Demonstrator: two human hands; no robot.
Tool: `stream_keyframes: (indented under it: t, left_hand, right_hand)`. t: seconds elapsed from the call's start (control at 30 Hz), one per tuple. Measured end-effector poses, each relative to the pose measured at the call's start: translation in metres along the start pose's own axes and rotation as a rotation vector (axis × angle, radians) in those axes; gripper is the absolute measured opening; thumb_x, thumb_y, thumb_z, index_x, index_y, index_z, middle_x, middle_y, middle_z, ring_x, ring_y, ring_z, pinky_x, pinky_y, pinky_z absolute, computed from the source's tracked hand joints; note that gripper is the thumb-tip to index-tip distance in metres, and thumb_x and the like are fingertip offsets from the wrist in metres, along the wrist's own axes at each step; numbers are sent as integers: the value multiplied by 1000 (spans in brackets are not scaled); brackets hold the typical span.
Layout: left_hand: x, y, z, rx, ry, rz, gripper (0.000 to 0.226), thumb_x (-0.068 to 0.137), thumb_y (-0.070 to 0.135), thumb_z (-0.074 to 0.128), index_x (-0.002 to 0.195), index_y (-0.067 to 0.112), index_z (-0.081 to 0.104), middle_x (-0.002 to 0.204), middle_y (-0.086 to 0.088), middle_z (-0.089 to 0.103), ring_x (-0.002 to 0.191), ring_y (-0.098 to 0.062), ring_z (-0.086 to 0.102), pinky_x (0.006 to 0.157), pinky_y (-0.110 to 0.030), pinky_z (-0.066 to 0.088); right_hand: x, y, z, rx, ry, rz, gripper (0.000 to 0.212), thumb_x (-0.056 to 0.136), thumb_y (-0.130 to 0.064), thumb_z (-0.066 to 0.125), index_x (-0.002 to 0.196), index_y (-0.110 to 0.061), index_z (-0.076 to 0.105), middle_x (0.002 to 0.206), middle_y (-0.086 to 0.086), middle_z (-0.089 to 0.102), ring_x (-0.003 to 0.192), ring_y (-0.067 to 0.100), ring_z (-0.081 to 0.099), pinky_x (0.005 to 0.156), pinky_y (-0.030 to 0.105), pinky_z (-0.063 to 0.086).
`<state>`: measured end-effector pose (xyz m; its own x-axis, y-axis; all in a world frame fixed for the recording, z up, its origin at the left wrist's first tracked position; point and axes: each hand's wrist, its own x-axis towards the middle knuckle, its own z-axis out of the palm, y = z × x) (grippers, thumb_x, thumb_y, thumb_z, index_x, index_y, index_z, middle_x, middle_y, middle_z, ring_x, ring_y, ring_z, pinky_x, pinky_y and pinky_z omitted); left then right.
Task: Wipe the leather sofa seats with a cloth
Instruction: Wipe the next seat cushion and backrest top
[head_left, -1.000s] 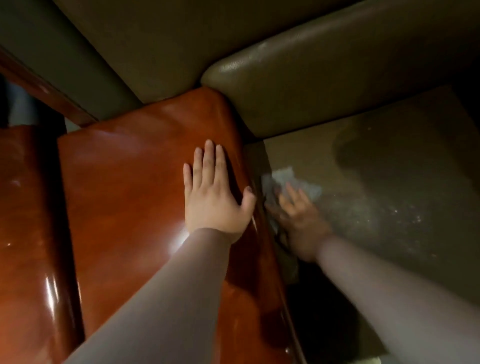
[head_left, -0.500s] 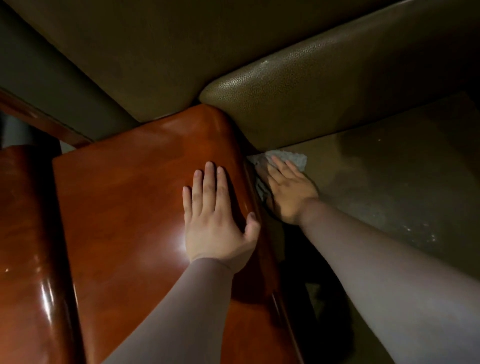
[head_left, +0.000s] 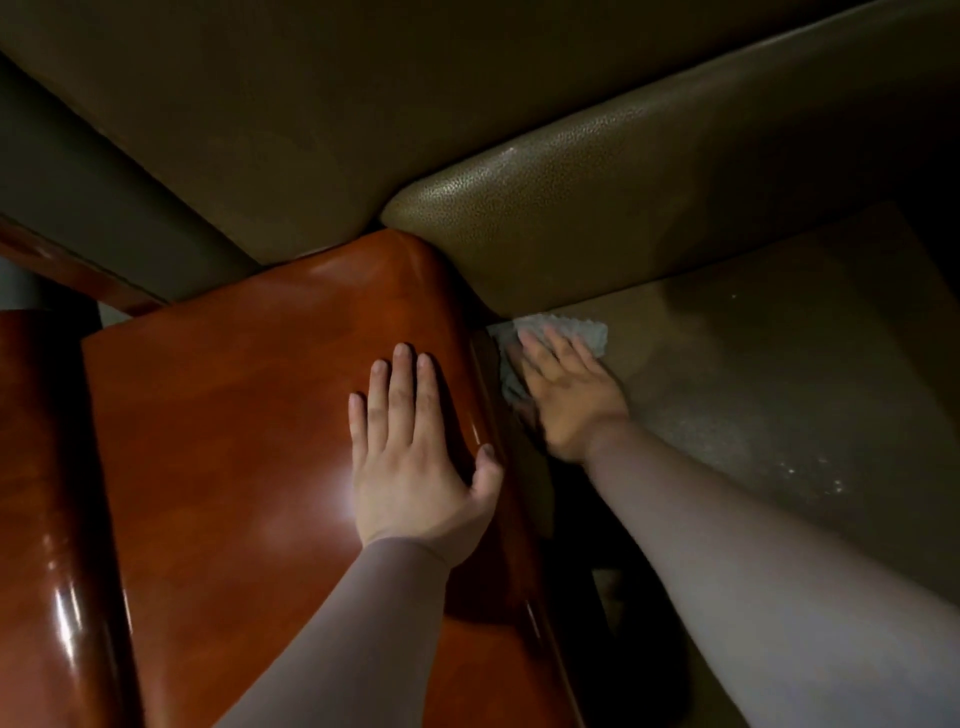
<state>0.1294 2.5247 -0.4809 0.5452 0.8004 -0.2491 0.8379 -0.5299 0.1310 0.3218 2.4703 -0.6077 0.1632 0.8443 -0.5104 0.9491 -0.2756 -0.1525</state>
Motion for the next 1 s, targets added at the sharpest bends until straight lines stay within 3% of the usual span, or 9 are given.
stream_keyframes:
  t: [0.17, 0.23, 0.3, 0.43, 0.53, 0.67, 0.73, 0.9, 1.0]
  left_hand:
    - [0, -1, 1, -15, 17, 1, 99, 86, 61, 38, 169, 17, 8, 177, -1, -5, 162, -19, -12, 132, -47, -3]
    - [0, -1, 1, -8, 16, 2, 97, 87, 60, 38, 169, 17, 8, 177, -1, -4, 162, -19, -11, 132, -47, -3]
    - [-1, 0, 1, -8, 17, 6, 96, 88, 59, 37, 169, 17, 7, 177, 0, -5, 162, -18, -12, 132, -47, -3]
    - [-1, 0, 1, -9, 34, 0, 94, 89, 58, 36, 169, 18, 7, 177, 0, -4, 162, -18, -11, 132, -46, -4]
    - [-1, 1, 1, -5, 35, 0, 93, 90, 57, 37, 169, 18, 8, 177, 0, -3, 163, -19, -10, 132, -45, -4]
    - [-2, 1, 0, 1, 43, -6, 94, 89, 58, 38, 169, 19, 8, 177, 0, -3, 162, -19, -10, 132, -45, -4]
    - [-1, -1, 1, 4, 45, -1, 93, 90, 58, 38, 169, 19, 8, 177, 0, -4, 162, -19, -11, 132, -46, -4]
    - [-2, -1, 1, -7, 49, 9, 93, 91, 58, 39, 169, 19, 8, 177, 1, -4, 162, -20, -11, 132, -49, -1]
    - [-2, 0, 0, -21, 56, 8, 92, 91, 59, 39, 169, 19, 11, 177, 0, -1, 163, -21, -8, 132, -50, 1]
  right_hand:
    - [-100, 24, 39, -2, 20, -136, 73, 101, -56, 37, 164, -24, 22, 174, 1, 9, 160, 31, 3, 129, 47, 11]
    - [-97, 59, 29, -47, 3, -197, 71, 103, -54, 32, 166, -26, 12, 174, -2, 2, 160, 29, -1, 128, 46, 3]
    - [-75, 85, 9, -28, 4, -8, 71, 106, -53, 26, 165, -27, -4, 173, -2, -12, 159, 28, -12, 126, 43, -9]
    - [-36, 93, -16, 158, 45, 504, 69, 106, -52, 11, 163, -25, -16, 171, 4, -21, 157, 35, -19, 128, 50, -4]
    - [-39, 39, -4, 131, 2, 263, 71, 106, -47, 19, 164, -23, -14, 171, 4, -22, 157, 38, -19, 127, 51, -8]
    - [-61, 9, 14, 65, -50, -92, 70, 107, -52, 28, 166, -28, -3, 165, -10, -30, 154, 22, -29, 125, 41, -17]
    - [-58, 38, 14, 40, -40, -60, 73, 106, -59, 25, 165, -32, -8, 165, -10, -30, 153, 19, -30, 124, 37, -18]
    - [-63, 86, -5, 141, 25, 413, 76, 101, -66, 12, 163, -30, -14, 172, -1, -20, 157, 31, -20, 129, 47, -3]
    - [-68, 41, 0, 127, -25, 358, 77, 103, -63, 16, 163, -27, -17, 168, 2, -28, 156, 39, -20, 126, 49, -9]
